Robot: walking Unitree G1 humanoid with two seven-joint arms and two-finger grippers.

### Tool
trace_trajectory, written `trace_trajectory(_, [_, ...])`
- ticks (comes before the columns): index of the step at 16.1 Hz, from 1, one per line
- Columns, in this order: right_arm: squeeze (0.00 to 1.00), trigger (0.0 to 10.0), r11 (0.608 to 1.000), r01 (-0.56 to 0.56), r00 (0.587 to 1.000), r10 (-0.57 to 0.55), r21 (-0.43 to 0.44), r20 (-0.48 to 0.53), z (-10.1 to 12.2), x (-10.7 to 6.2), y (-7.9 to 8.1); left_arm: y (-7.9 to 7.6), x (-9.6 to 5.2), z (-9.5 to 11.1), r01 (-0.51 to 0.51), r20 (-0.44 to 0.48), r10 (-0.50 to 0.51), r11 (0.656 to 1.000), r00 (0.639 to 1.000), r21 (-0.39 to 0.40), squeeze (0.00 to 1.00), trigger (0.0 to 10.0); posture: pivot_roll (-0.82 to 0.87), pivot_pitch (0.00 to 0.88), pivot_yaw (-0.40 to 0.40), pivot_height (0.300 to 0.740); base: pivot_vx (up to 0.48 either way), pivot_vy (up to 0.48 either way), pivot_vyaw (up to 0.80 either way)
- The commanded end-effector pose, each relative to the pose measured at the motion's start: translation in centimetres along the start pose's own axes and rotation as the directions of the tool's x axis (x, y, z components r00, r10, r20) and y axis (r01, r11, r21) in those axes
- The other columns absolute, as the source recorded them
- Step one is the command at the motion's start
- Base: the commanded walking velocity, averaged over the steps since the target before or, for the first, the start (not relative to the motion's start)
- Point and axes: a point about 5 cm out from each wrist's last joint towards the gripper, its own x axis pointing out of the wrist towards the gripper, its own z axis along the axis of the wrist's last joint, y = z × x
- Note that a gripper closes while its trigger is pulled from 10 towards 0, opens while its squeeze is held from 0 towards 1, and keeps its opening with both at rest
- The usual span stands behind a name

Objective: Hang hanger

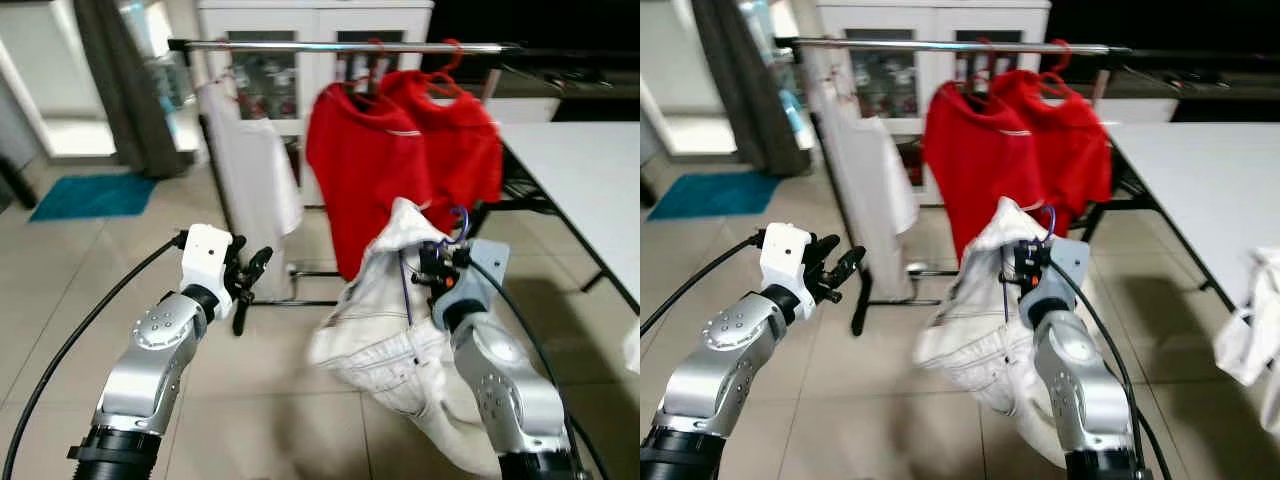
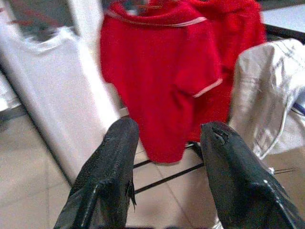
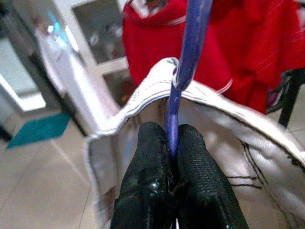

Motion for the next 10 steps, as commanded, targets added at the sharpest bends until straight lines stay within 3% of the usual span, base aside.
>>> trace_trajectory(1, [0.0,10.0,1.0,0.013,0.998,-0.013,-0.001,0.061,1.42,0.05,-0.46,-0.56,0.59,0.73,0.022,0.028,-0.022,1.0,0.999,0.011,0.0,10.0,0.01,0.0,0.02,0.723,0.39,0.0,-0.49])
trace_trajectory(10, [0.0,10.0,1.0,-0.01,0.998,0.011,-0.027,0.064,1.36,0.22,0.0,-0.61,0.38,0.5,0.016,0.025,-0.016,1.0,1.0,0.01,0.0,10.0,0.03,0.0,0.005,0.723,0.388,0.0,-0.05])
